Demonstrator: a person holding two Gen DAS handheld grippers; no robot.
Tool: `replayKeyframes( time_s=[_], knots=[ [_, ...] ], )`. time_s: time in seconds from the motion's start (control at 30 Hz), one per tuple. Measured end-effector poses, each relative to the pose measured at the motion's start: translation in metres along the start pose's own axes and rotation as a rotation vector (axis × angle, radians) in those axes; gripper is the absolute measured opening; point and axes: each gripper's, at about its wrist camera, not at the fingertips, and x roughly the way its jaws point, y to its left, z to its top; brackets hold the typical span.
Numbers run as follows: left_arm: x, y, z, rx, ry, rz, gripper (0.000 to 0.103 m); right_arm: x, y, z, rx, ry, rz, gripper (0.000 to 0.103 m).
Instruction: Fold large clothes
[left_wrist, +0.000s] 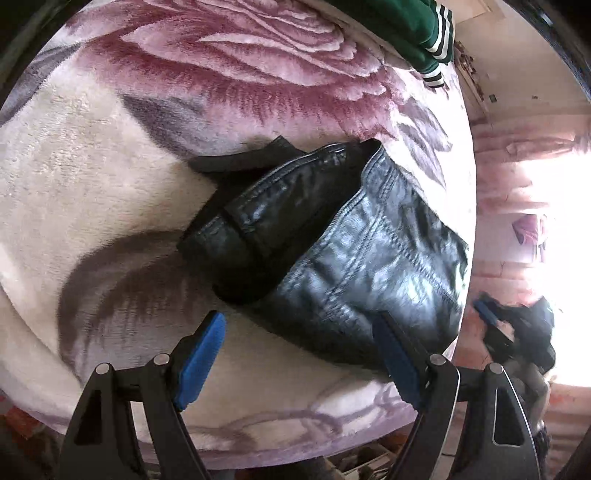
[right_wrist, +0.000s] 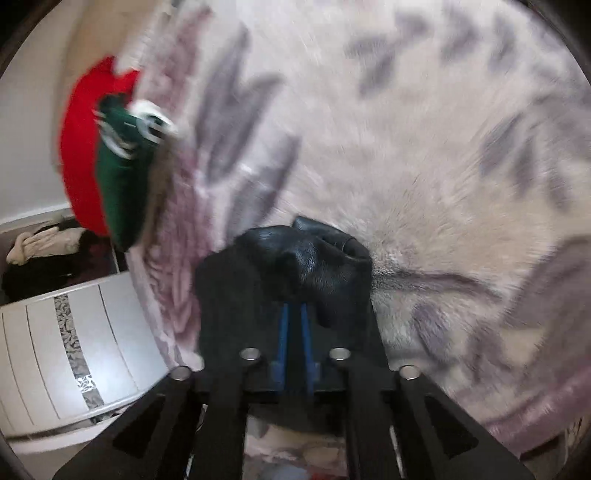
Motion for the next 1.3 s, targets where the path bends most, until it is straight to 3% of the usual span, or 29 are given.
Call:
replayKeyframes(
  time_s=[0.07, 0.13, 0.23, 0.3, 0.33, 0.43, 0.5, 0.57, 0.63, 0.73, 0.8, 0.87, 1.0, 1.1, 1.23, 1.3],
  knots=[
    [-0.001, 0.003, 0.001, 0.010, 0.013, -0.002, 0.081, -0.014, 0.001, -0.020, -0.008, 0.010, 0.048, 0.013],
    [-0.001, 0.006, 0.003, 0.025, 0.015, 0.017, 0.081, -0.003, -0.001, -0.035, -0.008, 0.056, 0.078, 0.013],
    [0.000, 0.007, 0.009, 0.049, 0.016, 0.037, 0.081, 0.051, -0.023, -0.049, -0.034, 0.064, -0.082, 0.012],
    [-0.005, 0.008, 0.017, 0.059, 0.001, 0.018, 0.081, 0.054, -0.032, -0.048, 0.030, 0.049, -0.055, 0.013],
    [-0.009, 0.009, 0.022, 0.069, -0.018, 0.011, 0.081, 0.047, -0.033, -0.045, 0.064, 0.044, 0.013, 0.021],
    [-0.008, 0.013, 0.043, 0.099, -0.025, -0.025, 0.082, 0.022, -0.034, -0.049, 0.078, 0.014, 0.208, 0.079],
    [0.006, 0.016, 0.062, 0.115, 0.020, -0.043, 0.082, 0.013, -0.038, -0.055, 0.063, 0.008, 0.227, 0.091],
    [0.026, 0.013, 0.081, 0.141, 0.065, -0.025, 0.081, 0.012, -0.044, -0.060, 0.033, 0.015, 0.125, 0.093],
    [0.046, 0.007, 0.092, 0.185, 0.115, -0.054, 0.082, 0.012, -0.050, -0.066, 0.003, 0.029, 0.093, 0.093],
    [0.083, -0.002, 0.100, 0.219, 0.205, -0.126, 0.081, 0.022, -0.069, -0.076, 0.042, 0.077, 0.160, 0.094],
    [0.085, -0.011, 0.095, 0.254, 0.191, -0.131, 0.082, 0.046, -0.085, -0.075, 0.069, 0.113, 0.193, 0.094],
    [0.080, -0.016, 0.087, 0.277, 0.185, -0.197, 0.082, 0.069, -0.089, -0.072, 0.075, 0.144, 0.204, 0.094],
    [0.075, -0.009, 0.076, 0.256, 0.163, -0.248, 0.082, 0.108, -0.081, -0.060, 0.029, 0.170, 0.227, 0.099],
    [0.074, -0.004, 0.072, 0.215, 0.175, -0.288, 0.082, 0.117, -0.070, -0.046, 0.017, 0.182, 0.240, 0.099],
    [0.076, 0.008, 0.054, 0.195, 0.212, -0.272, 0.082, 0.104, -0.052, -0.026, -0.025, 0.150, 0.309, 0.099],
    [0.079, 0.015, 0.048, 0.174, 0.223, -0.283, 0.082, 0.097, -0.048, -0.015, -0.041, 0.143, 0.295, 0.099]
  ],
)
